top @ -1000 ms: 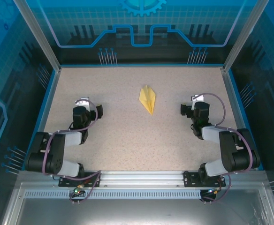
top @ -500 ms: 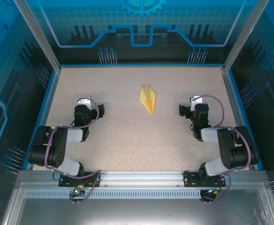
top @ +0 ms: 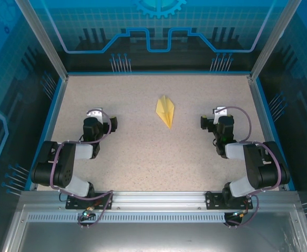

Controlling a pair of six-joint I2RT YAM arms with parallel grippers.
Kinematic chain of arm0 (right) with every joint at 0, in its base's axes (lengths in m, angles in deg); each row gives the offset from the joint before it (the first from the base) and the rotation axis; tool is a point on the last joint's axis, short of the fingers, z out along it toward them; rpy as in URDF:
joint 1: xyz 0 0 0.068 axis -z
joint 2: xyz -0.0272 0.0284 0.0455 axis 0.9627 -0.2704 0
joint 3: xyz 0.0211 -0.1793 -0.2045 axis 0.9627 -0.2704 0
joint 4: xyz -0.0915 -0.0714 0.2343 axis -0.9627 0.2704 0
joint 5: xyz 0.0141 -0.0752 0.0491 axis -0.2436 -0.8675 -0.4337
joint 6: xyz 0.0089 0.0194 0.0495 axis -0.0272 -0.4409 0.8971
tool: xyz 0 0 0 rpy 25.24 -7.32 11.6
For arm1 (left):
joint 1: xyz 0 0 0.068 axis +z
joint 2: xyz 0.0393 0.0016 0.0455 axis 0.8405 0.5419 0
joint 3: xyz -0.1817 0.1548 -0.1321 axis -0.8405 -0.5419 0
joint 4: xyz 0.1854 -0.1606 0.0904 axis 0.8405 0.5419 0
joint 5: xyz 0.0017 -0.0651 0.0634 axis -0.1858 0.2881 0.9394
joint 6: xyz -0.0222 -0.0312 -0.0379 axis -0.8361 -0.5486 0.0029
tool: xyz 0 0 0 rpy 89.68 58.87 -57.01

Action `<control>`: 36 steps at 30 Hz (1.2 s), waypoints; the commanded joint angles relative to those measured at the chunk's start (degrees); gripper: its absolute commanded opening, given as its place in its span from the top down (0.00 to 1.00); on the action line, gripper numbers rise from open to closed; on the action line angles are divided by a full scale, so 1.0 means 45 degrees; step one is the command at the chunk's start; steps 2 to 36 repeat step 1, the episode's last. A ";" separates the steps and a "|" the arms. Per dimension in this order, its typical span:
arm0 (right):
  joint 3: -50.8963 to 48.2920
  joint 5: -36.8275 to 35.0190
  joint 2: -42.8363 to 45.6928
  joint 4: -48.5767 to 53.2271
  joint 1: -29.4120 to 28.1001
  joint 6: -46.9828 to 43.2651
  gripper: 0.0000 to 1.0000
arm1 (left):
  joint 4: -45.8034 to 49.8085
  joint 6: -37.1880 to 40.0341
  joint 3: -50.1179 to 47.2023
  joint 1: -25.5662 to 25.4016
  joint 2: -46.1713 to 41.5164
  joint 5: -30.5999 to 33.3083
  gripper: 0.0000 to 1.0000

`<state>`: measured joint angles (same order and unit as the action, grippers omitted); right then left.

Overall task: Fold a paper plane with a square sheet of paper (pick it up from the middle)
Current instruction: Reset both arms

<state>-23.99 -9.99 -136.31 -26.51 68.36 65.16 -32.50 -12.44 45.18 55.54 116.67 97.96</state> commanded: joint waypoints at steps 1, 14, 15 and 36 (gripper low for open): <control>-0.0226 0.0565 -0.0031 -0.0680 0.0181 -0.0319 0.01 | -0.0012 0.0206 0.0278 0.0098 0.0060 -0.0333 0.01; -0.0226 0.0565 -0.0031 -0.0680 0.0181 -0.0319 0.01 | -0.0012 0.0206 0.0278 0.0098 0.0060 -0.0333 0.01; -0.0226 0.0565 -0.0031 -0.0680 0.0181 -0.0319 0.01 | -0.0012 0.0206 0.0278 0.0098 0.0060 -0.0333 0.01; -0.0226 0.0565 -0.0031 -0.0680 0.0181 -0.0319 0.01 | -0.0012 0.0206 0.0278 0.0098 0.0060 -0.0333 0.01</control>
